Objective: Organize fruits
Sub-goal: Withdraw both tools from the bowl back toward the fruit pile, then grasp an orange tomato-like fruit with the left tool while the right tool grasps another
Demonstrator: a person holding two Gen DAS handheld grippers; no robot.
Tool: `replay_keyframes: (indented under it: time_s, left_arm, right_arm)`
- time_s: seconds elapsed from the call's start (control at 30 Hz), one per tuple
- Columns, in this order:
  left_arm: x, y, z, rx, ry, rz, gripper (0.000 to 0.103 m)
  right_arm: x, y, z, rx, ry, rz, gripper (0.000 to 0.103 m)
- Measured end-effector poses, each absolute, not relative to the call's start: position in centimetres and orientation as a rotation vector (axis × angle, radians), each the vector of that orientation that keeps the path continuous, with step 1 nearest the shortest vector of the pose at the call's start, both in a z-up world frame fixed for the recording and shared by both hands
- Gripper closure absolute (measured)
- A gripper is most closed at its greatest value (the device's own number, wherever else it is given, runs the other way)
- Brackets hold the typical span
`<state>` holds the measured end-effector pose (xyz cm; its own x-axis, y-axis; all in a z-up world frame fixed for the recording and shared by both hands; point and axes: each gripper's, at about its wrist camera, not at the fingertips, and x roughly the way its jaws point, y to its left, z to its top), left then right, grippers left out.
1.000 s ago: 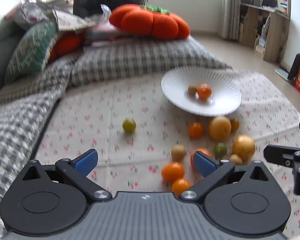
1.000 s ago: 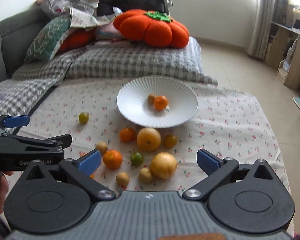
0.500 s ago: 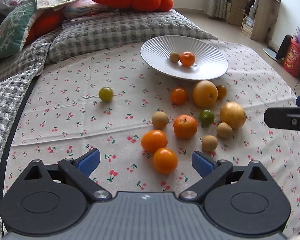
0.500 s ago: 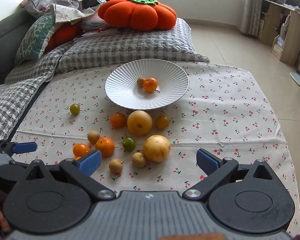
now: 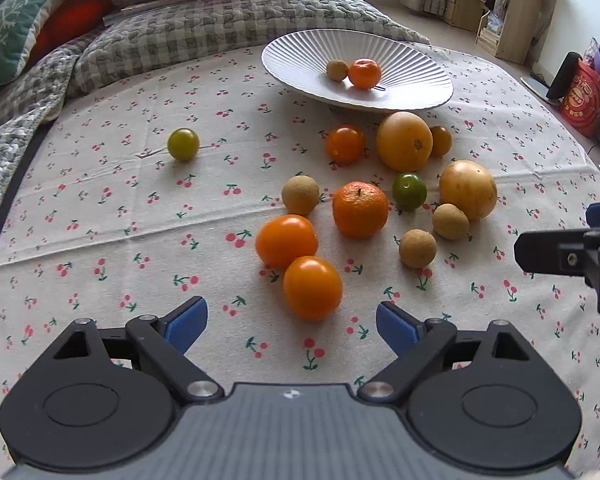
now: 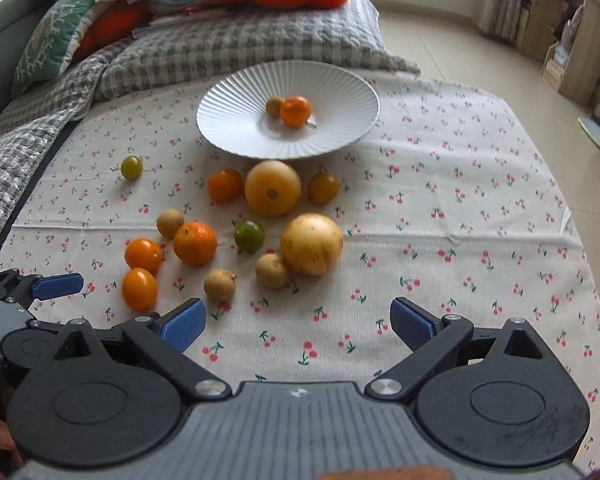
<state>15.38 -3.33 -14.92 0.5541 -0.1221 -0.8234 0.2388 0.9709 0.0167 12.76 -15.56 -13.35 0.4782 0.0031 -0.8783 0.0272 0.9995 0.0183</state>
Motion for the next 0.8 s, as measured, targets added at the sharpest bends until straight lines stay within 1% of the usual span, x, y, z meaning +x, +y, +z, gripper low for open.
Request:
replay_keyframes:
  time_s: [0.07, 0.23, 0.37, 0.4, 0.43, 0.47, 0.53, 0.6, 0.67, 0.8]
  left_arm:
    - [15.5, -3.5, -15.2, 0.13, 0.961, -0.226, 0.026]
    - [15.9, -3.8, -15.8, 0.129, 0.971, -0.263, 0.044]
    - [16.1, -3.6, -15.7, 0.101, 0.966, -0.271, 0.054]
    - [16.1, -3.6, -15.7, 0.098, 0.961, -0.275, 0.058]
    - [16.2, -3.6, -15.8, 0.096, 0.955, -0.278, 0.062]
    - [16.2, -3.6, -15.8, 0.095, 0.951, -0.278, 0.064]
    - [16.2, -3.5, -15.8, 0.091, 0.946, -0.281, 0.073]
    - [16.4, -3.3, -15.7, 0.073, 0.946, -0.282, 0.081]
    - [16.6, -3.0, -15.6, 0.051, 0.952, -0.286, 0.082]
    - [16.9, -2.6, -15.6, 0.026, 0.954, -0.292, 0.083]
  right_arm:
    - [12.8, -15.7, -13.4, 0.036, 1.078, -0.022, 0.006]
    - [13.0, -15.9, -13.3, 0.044, 1.078, -0.03, 0.006]
    - [13.2, -16.1, -13.3, 0.042, 1.07, -0.04, 0.007]
    - [13.2, -16.2, -13.3, 0.044, 1.067, -0.043, 0.008]
    - [13.3, -16.3, -13.3, 0.05, 1.066, -0.047, 0.008]
    - [13.4, -16.5, -13.4, 0.06, 1.066, -0.052, 0.009]
    - [13.7, -17.0, -13.5, 0.095, 1.069, -0.062, 0.012]
    - [13.9, -17.5, -13.7, 0.133, 1.073, -0.072, 0.016]
    - [14.1, -17.7, -13.9, 0.158, 1.072, -0.077, 0.02]
    - [14.4, -17.7, -14.4, 0.19, 1.069, -0.076, 0.023]
